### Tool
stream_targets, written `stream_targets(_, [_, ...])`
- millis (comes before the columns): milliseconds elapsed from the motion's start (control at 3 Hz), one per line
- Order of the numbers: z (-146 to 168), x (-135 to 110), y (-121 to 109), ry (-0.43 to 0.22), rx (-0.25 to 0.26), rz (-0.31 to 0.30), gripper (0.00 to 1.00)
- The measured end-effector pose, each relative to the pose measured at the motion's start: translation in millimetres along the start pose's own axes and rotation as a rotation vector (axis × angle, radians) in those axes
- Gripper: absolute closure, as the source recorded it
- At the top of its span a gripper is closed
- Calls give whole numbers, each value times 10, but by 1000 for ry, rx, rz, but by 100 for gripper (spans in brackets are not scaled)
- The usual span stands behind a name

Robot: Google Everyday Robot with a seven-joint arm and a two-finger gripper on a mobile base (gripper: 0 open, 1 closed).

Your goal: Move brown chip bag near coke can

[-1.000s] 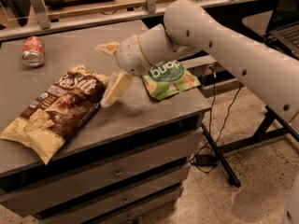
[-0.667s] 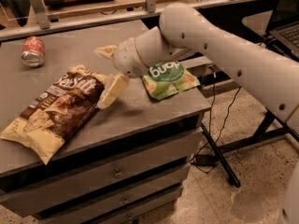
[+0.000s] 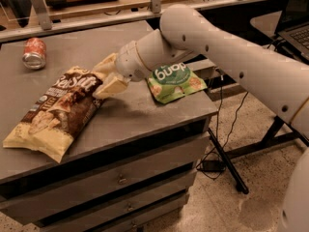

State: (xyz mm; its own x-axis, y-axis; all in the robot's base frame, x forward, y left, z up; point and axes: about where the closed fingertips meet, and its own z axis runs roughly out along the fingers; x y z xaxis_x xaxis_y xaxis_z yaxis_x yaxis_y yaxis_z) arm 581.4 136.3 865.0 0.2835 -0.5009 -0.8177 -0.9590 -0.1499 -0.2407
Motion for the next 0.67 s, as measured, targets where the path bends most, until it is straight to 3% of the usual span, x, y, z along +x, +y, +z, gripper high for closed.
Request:
stream_targets(333, [-41, 8, -101, -9, 16, 13, 69])
stream_targets(667, [-365, 141, -418, 19, 170, 88, 99])
